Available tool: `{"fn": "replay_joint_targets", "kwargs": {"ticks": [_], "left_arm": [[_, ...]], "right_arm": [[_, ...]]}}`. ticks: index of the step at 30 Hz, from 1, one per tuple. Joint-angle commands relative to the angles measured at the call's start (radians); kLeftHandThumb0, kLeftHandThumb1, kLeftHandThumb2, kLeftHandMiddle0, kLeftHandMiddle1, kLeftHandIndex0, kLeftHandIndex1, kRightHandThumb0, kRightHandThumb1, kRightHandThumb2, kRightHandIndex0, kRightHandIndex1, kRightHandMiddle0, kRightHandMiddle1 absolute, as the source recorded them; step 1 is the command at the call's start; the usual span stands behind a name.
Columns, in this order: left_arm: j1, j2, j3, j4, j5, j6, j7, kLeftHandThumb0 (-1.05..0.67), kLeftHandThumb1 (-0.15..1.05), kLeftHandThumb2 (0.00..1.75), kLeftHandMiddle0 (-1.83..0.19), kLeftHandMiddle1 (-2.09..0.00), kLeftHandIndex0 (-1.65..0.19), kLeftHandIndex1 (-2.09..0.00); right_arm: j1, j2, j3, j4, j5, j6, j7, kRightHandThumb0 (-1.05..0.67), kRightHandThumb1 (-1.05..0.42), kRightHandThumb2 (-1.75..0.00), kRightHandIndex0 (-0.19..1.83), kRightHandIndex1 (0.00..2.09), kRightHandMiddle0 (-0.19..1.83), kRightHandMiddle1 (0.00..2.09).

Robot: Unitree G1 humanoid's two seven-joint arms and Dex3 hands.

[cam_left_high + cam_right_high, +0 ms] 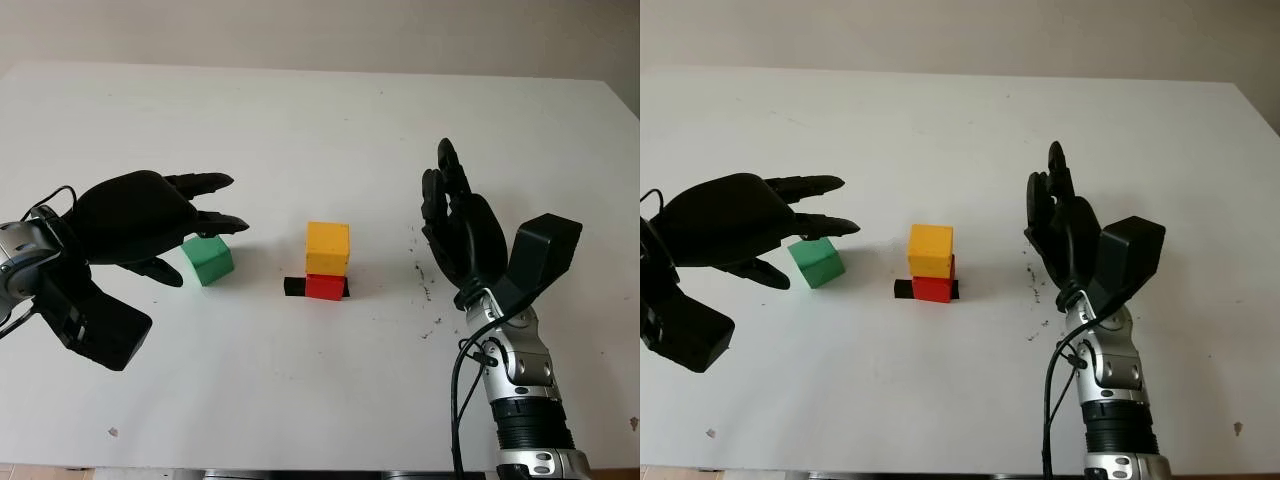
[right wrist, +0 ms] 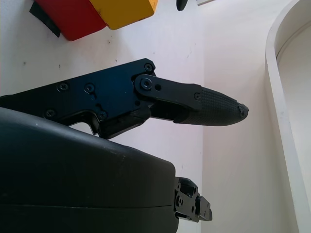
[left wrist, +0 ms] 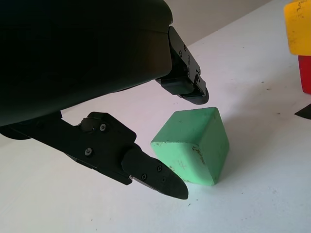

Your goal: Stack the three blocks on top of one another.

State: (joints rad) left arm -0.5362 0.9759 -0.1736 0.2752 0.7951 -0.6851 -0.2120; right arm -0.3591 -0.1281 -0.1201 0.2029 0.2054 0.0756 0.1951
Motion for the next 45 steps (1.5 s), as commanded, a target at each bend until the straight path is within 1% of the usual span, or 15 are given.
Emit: {"fn": "replay_joint_targets", "kwargs": {"ticks": [1, 8, 11, 18, 22, 23, 26, 28, 32, 38, 43, 45], "left_arm": [[-0.028, -0.002, -0.010, 0.016, 0.010, -0.008, 0.020, -0.39, 0.82, 0.05, -0.14, -0.06, -0.53, -0.09], [-0.049, -0.007, -0.033, 0.036, 0.034, -0.013, 0.049, -0.40, 0.80, 0.05, -0.15, -0.06, -0.62, -0.11], [-0.056, -0.004, -0.041, 0.041, 0.053, -0.016, 0.064, -0.41, 0.81, 0.06, -0.15, -0.06, -0.65, -0.12], [-0.072, -0.006, -0.059, 0.067, 0.100, -0.033, 0.135, -0.43, 0.84, 0.06, -0.19, -0.07, -0.75, -0.15], [-0.082, -0.016, -0.066, 0.098, 0.089, -0.055, 0.164, -0.42, 0.86, 0.06, -0.24, -0.08, -0.86, -0.23], [-0.083, -0.020, -0.065, 0.107, 0.076, -0.059, 0.164, -0.41, 0.86, 0.06, -0.26, -0.07, -0.83, -0.36], [-0.080, -0.024, -0.060, 0.106, 0.027, -0.055, 0.116, -0.36, 0.89, 0.06, -0.28, -0.05, -0.61, -0.95], [-0.077, -0.023, -0.056, 0.098, 0.006, -0.049, 0.090, -0.35, 0.90, 0.06, -0.28, -0.06, -0.57, -1.06], [-0.074, -0.028, -0.046, 0.102, -0.053, -0.044, 0.047, -0.33, 0.90, 0.05, -0.31, -0.06, -0.56, -1.11], [-0.061, -0.035, -0.017, 0.077, -0.184, 0.010, -0.056, -0.33, 0.89, 0.05, -0.33, -0.07, -0.56, -1.13], [-0.058, -0.029, 0.000, 0.031, -0.275, 0.081, -0.174, -0.34, 0.90, 0.05, -0.31, -0.06, -0.52, -1.17], [-0.058, -0.028, 0.017, -0.003, -0.340, 0.147, -0.254, -0.32, 0.90, 0.05, -0.32, -0.06, -0.51, -1.18]], "right_arm": [[0.014, -0.011, -0.007, -0.028, 0.001, 0.010, 0.001, -0.73, -1.05, -0.62, -0.19, 0.00, -0.19, 0.00], [0.020, -0.009, -0.012, -0.034, 0.003, 0.003, 0.002, -0.73, -1.05, -0.60, -0.19, 0.00, -0.19, 0.00], [0.021, -0.010, -0.013, -0.035, 0.006, 0.004, 0.007, -0.73, -1.05, -0.60, -0.19, 0.00, -0.19, 0.00], [0.026, -0.005, -0.013, -0.038, 0.002, 0.001, 0.006, -0.74, -1.05, -0.60, -0.19, 0.00, -0.19, 0.00], [0.028, -0.005, -0.012, -0.041, 0.002, 0.005, 0.004, -0.73, -1.05, -0.60, -0.19, 0.00, -0.19, 0.00], [0.028, -0.005, -0.012, -0.043, 0.004, 0.010, 0.004, -0.74, -1.05, -0.60, -0.19, 0.00, -0.19, 0.00], [0.030, -0.004, -0.014, -0.048, 0.008, 0.015, 0.004, -0.73, -1.05, -0.60, -0.19, 0.00, -0.19, 0.00], [0.031, -0.004, -0.015, -0.051, 0.010, 0.018, 0.004, -0.73, -1.05, -0.60, -0.19, 0.00, -0.19, 0.00], [0.032, -0.003, -0.015, -0.051, 0.007, 0.020, 0.001, -0.74, -1.05, -0.59, -0.19, 0.00, -0.19, 0.00], [0.031, 0.000, -0.016, -0.045, 0.009, 0.017, 0.004, -0.73, -1.05, -0.58, -0.19, 0.00, -0.19, 0.00], [0.031, 0.001, -0.015, -0.043, 0.009, 0.017, 0.004, -0.73, -1.05, -0.58, -0.19, 0.00, -0.19, 0.00], [0.030, 0.002, -0.016, -0.041, 0.011, 0.016, 0.006, -0.72, -1.05, -0.58, -0.19, 0.00, -0.19, 0.00]]}}
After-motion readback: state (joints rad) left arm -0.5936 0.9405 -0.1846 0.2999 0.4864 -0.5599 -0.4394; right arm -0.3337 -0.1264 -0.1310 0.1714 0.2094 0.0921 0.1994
